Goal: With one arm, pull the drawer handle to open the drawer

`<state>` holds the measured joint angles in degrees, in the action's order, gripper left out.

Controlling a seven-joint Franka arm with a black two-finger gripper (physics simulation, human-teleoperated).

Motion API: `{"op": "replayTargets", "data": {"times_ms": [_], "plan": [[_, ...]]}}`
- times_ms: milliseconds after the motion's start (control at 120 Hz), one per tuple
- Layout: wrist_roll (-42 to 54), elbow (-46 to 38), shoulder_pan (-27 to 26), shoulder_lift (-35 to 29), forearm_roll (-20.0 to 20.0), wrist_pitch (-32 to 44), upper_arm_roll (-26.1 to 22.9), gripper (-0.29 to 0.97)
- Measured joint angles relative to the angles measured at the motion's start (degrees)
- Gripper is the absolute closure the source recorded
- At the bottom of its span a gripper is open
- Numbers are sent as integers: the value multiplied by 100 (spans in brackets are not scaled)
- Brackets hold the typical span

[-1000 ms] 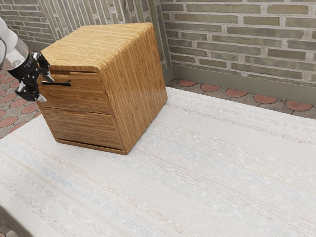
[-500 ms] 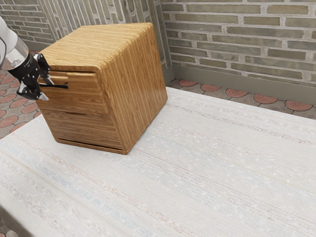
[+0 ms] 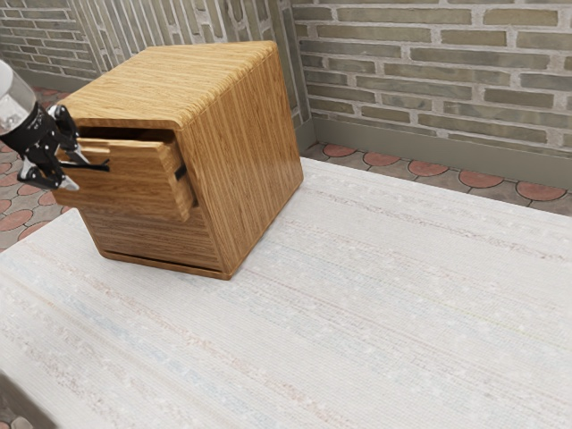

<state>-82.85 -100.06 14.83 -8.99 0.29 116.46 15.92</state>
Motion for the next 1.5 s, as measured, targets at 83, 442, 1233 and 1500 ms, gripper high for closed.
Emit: {"op": "replayTargets", "data": {"times_ms": [83, 442, 1233, 1500], "plan": [[-10, -136, 5, -122, -1, 5, -5, 42], [-47, -618, 2, -609, -2, 48, 3, 42], [-92, -1368, 83, -1442, 48, 95, 25, 42], [-113, -1561, 177, -1649, 58, 99, 25, 42]]}}
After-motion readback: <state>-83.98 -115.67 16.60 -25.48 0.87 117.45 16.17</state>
